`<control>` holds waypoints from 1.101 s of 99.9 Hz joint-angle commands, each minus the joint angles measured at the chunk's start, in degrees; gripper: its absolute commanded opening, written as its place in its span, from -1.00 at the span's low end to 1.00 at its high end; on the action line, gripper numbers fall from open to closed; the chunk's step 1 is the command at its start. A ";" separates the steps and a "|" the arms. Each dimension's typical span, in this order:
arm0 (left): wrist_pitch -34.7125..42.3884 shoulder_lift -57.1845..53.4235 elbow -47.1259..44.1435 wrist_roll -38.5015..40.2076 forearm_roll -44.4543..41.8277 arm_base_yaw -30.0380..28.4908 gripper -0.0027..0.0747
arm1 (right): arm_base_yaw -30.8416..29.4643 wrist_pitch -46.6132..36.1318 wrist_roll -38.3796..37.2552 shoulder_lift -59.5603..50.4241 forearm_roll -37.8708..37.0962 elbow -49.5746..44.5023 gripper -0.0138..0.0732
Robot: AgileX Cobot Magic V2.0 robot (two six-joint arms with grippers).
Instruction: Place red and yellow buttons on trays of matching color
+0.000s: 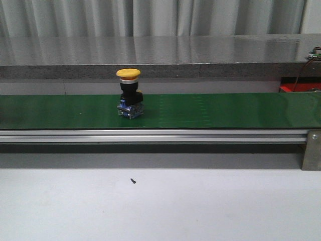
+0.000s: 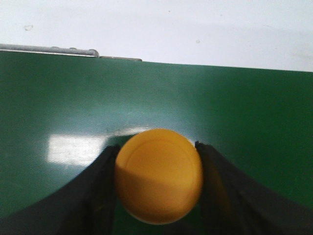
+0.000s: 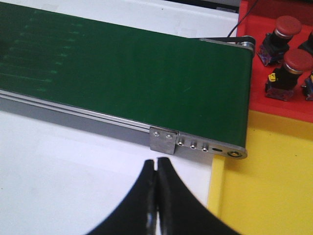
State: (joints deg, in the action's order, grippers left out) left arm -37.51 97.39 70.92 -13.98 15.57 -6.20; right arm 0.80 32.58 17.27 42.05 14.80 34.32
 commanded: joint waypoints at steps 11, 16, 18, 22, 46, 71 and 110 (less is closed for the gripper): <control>3.01 -3.40 1.29 -0.44 0.93 1.80 0.51 | -0.25 -3.27 -0.05 -0.47 -0.02 1.62 -0.90; 3.46 -4.00 1.29 -0.44 0.93 2.72 0.56 | -0.25 -3.27 -0.05 -0.47 -0.02 1.62 -0.90; 3.73 -4.43 1.29 -0.44 0.93 2.98 0.57 | -0.25 -3.27 -0.05 -0.47 -0.02 1.62 -0.90; 4.13 -5.16 1.29 -0.44 0.93 3.61 0.56 | -0.25 -3.27 -0.05 -0.47 -0.02 1.62 -0.90; 5.60 -13.07 1.29 -0.44 1.34 6.26 0.56 | -0.25 -3.27 -0.05 -0.47 -0.02 1.62 -0.90; 8.75 -27.08 -4.52 -1.93 1.34 6.26 0.53 | -0.25 -3.27 -0.05 -0.47 -0.02 1.62 -0.90; 13.75 -51.39 -23.98 -1.93 2.76 6.26 0.36 | -0.25 -5.28 -0.05 -0.32 0.03 1.62 -0.90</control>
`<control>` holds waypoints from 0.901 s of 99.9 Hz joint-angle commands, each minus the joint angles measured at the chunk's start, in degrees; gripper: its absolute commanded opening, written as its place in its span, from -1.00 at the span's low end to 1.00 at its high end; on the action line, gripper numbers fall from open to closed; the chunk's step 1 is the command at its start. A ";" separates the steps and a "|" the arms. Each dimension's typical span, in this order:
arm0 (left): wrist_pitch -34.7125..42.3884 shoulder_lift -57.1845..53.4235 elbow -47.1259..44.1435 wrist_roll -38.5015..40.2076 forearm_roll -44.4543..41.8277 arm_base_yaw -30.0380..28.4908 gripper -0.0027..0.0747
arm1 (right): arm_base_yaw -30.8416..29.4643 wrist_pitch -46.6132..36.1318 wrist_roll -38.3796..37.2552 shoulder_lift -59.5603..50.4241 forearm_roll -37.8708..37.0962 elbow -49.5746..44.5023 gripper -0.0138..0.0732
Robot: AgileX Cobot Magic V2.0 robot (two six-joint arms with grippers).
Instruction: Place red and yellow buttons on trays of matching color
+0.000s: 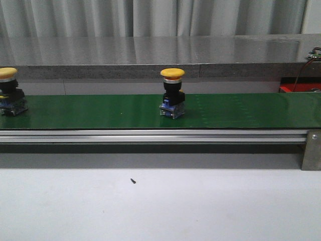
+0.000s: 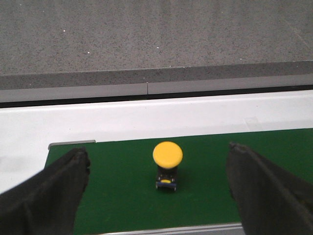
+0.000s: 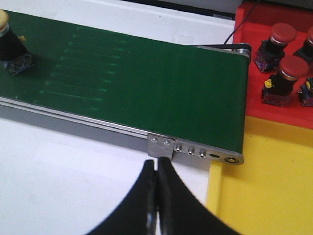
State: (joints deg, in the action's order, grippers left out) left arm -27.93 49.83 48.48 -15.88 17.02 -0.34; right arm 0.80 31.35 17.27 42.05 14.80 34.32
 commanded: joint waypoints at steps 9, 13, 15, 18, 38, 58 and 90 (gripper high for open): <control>3.94 -8.09 -5.53 -0.03 1.31 0.40 0.08 | -0.25 -4.05 -0.05 -0.32 0.08 1.62 -0.90; 3.91 -9.85 -6.98 -0.03 1.31 0.40 -0.05 | -0.25 -4.05 -0.05 -0.32 0.08 1.62 -0.90; 3.82 -10.70 -7.84 -0.03 1.31 0.40 -0.14 | -0.25 -4.05 -0.05 -0.32 0.08 1.62 -0.90; 3.82 -11.79 -9.20 -0.03 1.31 0.40 -0.29 | -0.25 -4.05 -0.05 -0.32 0.08 1.62 -0.90; 3.82 -18.06 -15.27 -0.03 1.31 0.40 -0.98 | -0.25 -4.00 -0.05 -0.32 1.00 1.62 -0.90; 3.82 -19.59 -17.05 -0.03 1.31 0.40 -0.98 | -0.14 -0.49 -0.05 0.30 1.36 3.78 -0.51; 5.28 -19.59 -17.05 -0.03 1.31 0.40 -0.98 | 0.10 8.60 -0.05 11.90 2.45 17.23 0.65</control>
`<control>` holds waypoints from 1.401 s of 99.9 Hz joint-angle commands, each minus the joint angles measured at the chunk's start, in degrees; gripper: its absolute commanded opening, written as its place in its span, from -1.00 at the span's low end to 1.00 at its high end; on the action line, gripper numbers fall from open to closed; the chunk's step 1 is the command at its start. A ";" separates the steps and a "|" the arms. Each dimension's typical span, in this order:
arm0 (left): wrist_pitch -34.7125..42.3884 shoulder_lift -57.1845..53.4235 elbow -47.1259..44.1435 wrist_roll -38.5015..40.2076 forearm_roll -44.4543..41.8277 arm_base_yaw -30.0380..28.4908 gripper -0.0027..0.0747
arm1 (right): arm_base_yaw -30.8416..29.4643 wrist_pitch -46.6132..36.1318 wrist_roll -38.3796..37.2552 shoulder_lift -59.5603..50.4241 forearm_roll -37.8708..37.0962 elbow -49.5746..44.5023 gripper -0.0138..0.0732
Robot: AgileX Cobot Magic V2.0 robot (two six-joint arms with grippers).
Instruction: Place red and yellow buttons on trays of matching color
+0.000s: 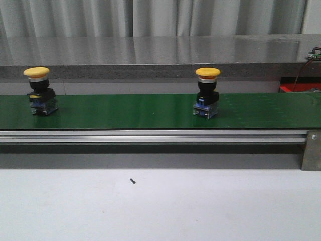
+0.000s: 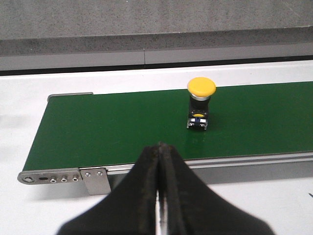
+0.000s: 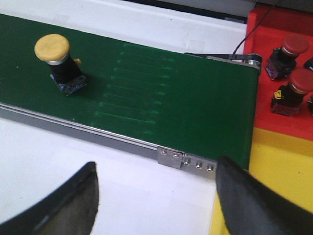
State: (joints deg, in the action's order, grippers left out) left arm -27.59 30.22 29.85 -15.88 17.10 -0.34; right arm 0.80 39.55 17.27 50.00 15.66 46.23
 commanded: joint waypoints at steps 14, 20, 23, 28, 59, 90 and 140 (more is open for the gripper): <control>5.02 0.02 1.58 -0.03 1.23 0.40 -0.98 | 1.85 3.17 0.11 11.75 2.30 11.20 0.62; 5.02 0.02 1.58 -0.03 1.34 0.40 -0.98 | 3.12 3.00 0.11 15.17 2.30 13.39 0.62; 5.02 0.02 1.58 -0.03 1.34 0.40 -0.98 | 3.81 3.02 0.13 16.72 2.30 14.38 0.62; 5.02 0.02 1.58 -0.03 1.34 0.40 -0.98 | 5.21 3.02 0.13 19.39 2.30 16.06 0.62; 5.02 0.02 1.58 -0.03 1.34 0.40 -0.98 | 10.06 2.85 0.18 34.43 2.24 25.78 0.62; 5.02 0.02 1.58 -0.03 1.34 0.40 -0.98 | 10.73 3.74 0.18 42.66 1.87 31.43 0.61; 5.02 0.02 1.58 -0.03 1.34 0.40 -0.98 | 8.61 11.64 0.13 42.24 -1.89 31.55 -0.26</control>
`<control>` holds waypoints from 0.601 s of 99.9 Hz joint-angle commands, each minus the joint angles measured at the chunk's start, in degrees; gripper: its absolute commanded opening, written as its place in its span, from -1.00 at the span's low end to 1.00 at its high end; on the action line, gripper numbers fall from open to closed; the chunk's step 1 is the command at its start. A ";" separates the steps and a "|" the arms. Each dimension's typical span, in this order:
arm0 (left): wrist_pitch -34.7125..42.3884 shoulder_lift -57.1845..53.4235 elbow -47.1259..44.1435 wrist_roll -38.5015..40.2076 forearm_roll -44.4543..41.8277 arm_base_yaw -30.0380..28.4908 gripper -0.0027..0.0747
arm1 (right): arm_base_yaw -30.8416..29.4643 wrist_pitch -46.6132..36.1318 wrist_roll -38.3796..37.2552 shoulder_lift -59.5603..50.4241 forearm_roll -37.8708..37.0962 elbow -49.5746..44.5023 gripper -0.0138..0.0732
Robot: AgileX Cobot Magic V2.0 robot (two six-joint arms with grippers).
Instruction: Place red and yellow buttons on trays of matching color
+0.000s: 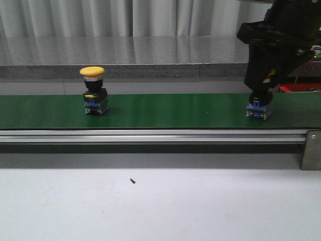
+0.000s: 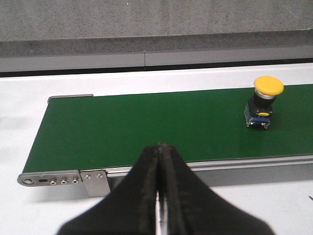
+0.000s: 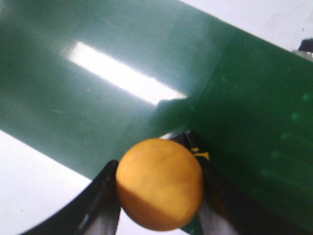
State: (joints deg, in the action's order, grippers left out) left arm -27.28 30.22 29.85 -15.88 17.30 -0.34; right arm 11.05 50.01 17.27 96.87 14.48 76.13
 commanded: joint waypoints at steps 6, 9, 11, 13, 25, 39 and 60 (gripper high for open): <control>4.71 0.02 1.58 -0.03 1.15 0.40 -0.98 | -3.61 2.76 0.13 -6.35 -1.32 1.65 -0.26; 4.71 0.02 1.58 -0.03 1.15 0.40 -0.98 | -5.19 3.53 0.13 -7.59 -1.37 1.65 -0.26; 4.71 0.02 1.58 -0.03 1.15 0.40 -0.98 | -5.87 3.78 0.13 -8.36 -1.37 1.65 -0.26; 4.71 0.02 1.58 -0.03 1.15 0.40 -0.98 | -6.95 4.17 0.13 -8.88 -1.37 1.65 -0.26; 4.71 0.02 1.58 -0.03 1.15 0.40 -0.98 | -13.96 6.13 0.13 -12.98 -1.37 1.60 -0.26; 4.71 0.02 1.58 -0.03 1.15 0.40 -0.98 | -23.59 8.10 1.50 -14.32 -1.32 1.60 -0.26; 4.71 0.02 1.58 -0.03 1.40 0.40 -0.98 | -34.20 4.24 1.61 -12.42 -0.16 -2.20 -0.26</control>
State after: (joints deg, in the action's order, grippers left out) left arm -27.19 30.22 29.85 -15.88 17.51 -0.34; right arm -20.02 57.83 18.00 85.35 12.88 74.45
